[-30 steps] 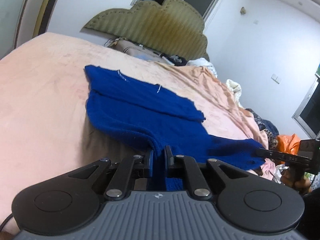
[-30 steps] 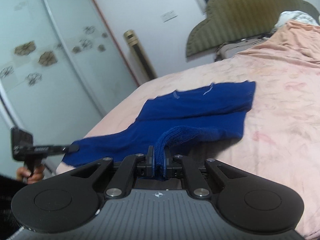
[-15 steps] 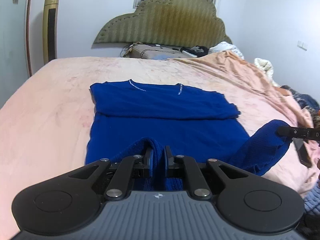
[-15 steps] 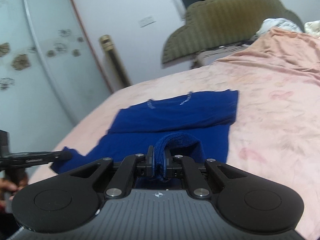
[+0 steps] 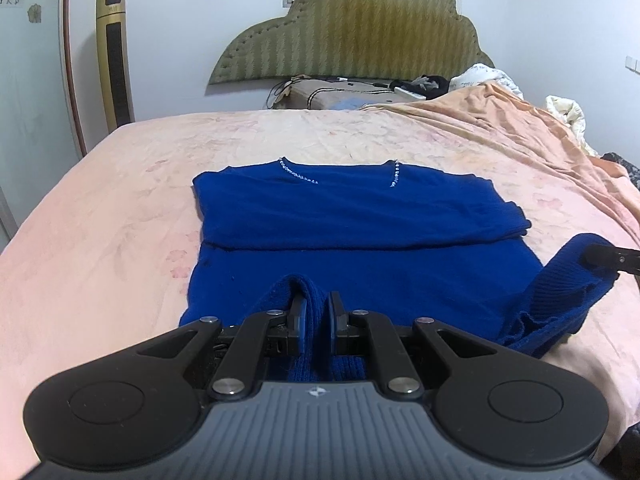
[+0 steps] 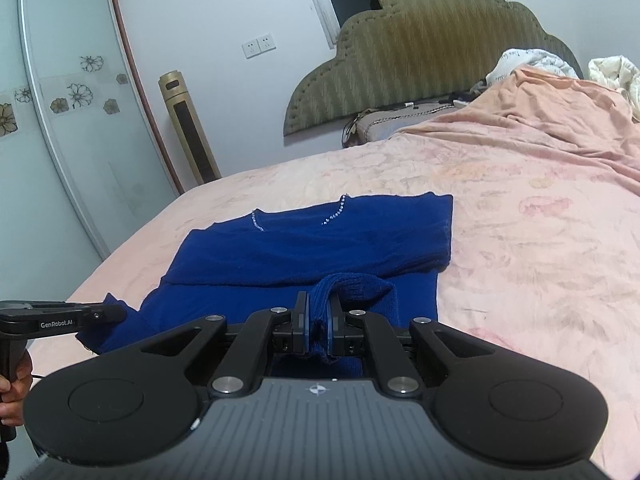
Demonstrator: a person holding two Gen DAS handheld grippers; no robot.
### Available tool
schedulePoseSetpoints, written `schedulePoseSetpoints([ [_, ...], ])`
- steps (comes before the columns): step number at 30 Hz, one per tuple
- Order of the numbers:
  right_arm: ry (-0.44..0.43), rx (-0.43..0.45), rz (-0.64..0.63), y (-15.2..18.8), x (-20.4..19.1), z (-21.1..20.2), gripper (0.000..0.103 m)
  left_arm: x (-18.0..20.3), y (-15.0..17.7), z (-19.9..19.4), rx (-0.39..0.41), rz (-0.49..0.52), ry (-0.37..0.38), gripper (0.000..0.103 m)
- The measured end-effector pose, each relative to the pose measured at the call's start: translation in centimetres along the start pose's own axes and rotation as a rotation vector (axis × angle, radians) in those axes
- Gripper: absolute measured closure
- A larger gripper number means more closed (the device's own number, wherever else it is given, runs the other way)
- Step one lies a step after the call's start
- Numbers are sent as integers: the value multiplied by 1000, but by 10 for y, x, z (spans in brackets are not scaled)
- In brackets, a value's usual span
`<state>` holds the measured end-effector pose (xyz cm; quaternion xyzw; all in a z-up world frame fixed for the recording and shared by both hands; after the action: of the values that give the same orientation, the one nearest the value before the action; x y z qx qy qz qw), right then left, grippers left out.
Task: Fold small clothes
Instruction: 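Lift the hem with both grippers and carry it toward the neckline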
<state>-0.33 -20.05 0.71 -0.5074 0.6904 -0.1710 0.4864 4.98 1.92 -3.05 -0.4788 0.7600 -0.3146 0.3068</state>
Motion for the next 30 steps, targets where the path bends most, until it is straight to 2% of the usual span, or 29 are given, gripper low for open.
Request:
schedulePoseSetpoints([
  [18,12,1,6,0,2,7,92,0,0,12,-23,8,-31,93],
  [23,10,7,-7,-4,0,9,92,-11,-11,13,18,-43,-59,93],
  [30,0,61,16,-27,-3,16,92,-23,-32,14,81,-99,-105,93],
])
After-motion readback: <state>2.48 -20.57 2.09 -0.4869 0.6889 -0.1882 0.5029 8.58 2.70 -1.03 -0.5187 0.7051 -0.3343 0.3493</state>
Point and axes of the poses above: each gripper's, at about its wrist camera, not at the fingertips, and z roughly the way its jaws point, x to its right, y to its underside, the point moved 10 cm from there along z, roughly the way its jaws point, and after that the axes turned 15 degrees about z, right-handed, at the moved point
